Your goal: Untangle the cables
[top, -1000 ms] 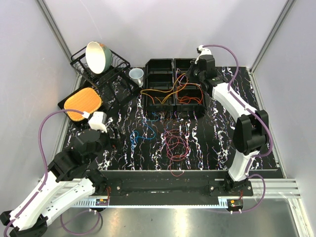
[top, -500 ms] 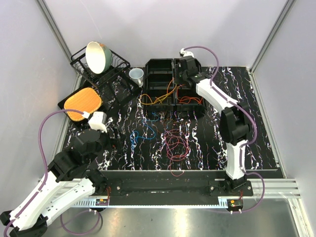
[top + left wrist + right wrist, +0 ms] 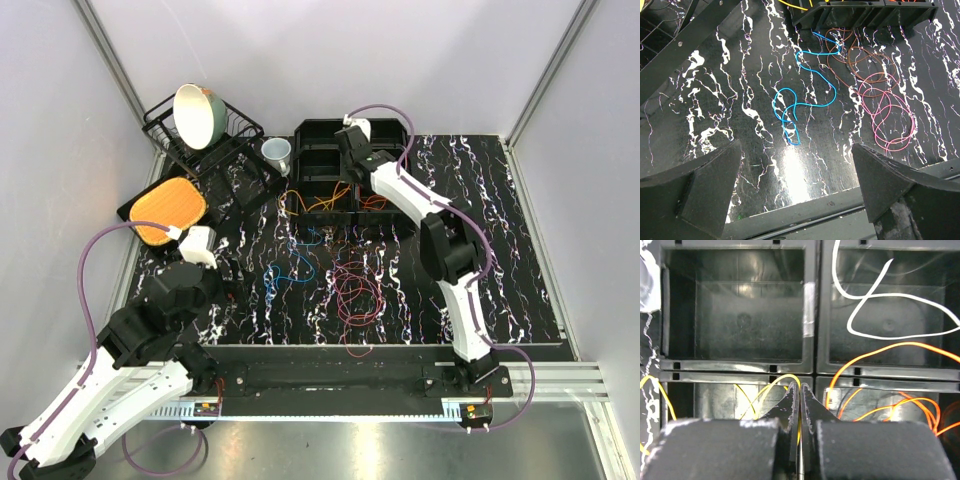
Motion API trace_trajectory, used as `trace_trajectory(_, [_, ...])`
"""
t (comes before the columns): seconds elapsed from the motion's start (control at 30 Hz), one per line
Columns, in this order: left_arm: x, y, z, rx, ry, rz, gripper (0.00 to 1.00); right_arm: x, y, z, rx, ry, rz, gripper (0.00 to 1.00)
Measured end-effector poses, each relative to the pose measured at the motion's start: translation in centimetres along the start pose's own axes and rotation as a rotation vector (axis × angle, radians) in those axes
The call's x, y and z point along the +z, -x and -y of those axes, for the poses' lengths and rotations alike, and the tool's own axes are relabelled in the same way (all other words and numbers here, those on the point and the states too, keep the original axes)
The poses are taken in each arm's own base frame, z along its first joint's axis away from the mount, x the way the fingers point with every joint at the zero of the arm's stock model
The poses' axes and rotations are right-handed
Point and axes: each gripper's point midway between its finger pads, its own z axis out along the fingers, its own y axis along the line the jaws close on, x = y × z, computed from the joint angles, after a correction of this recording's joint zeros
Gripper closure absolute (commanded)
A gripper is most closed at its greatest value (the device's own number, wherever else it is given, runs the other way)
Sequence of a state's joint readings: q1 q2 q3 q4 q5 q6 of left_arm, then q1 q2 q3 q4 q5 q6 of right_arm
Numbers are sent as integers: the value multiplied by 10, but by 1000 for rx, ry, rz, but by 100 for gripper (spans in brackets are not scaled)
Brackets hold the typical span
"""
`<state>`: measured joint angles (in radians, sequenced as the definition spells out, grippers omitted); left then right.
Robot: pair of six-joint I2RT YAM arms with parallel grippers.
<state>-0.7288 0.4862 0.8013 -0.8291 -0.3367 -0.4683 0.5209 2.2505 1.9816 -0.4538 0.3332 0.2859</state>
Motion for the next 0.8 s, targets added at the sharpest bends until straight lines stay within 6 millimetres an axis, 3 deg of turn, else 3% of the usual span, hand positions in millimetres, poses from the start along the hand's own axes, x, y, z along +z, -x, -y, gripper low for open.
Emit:
trace_trajectory(0.13, [0, 0, 0, 0, 0, 0, 5, 4, -15, -7, -27, -3, -35, 94])
trace_trajectory(0.33, [0, 0, 0, 0, 0, 0, 5, 2, -22, -8, -47, -5, -66, 62])
trace_trajectory(0.37, [0, 0, 0, 0, 0, 0, 5, 1, -22, -8, -51, -5, -66, 52])
trace_trajectory(0.5, [0, 0, 0, 0, 0, 0, 5, -4, -21, -5, -70, -11, -71, 36])
trace_trajectory(0.63, [0, 0, 0, 0, 0, 0, 5, -27, -6, -1, -75, -8, -63, 27])
trace_trajectory(0.8, [0, 0, 0, 1, 1, -1, 5, -80, 40, 3, -47, 20, 20, 22])
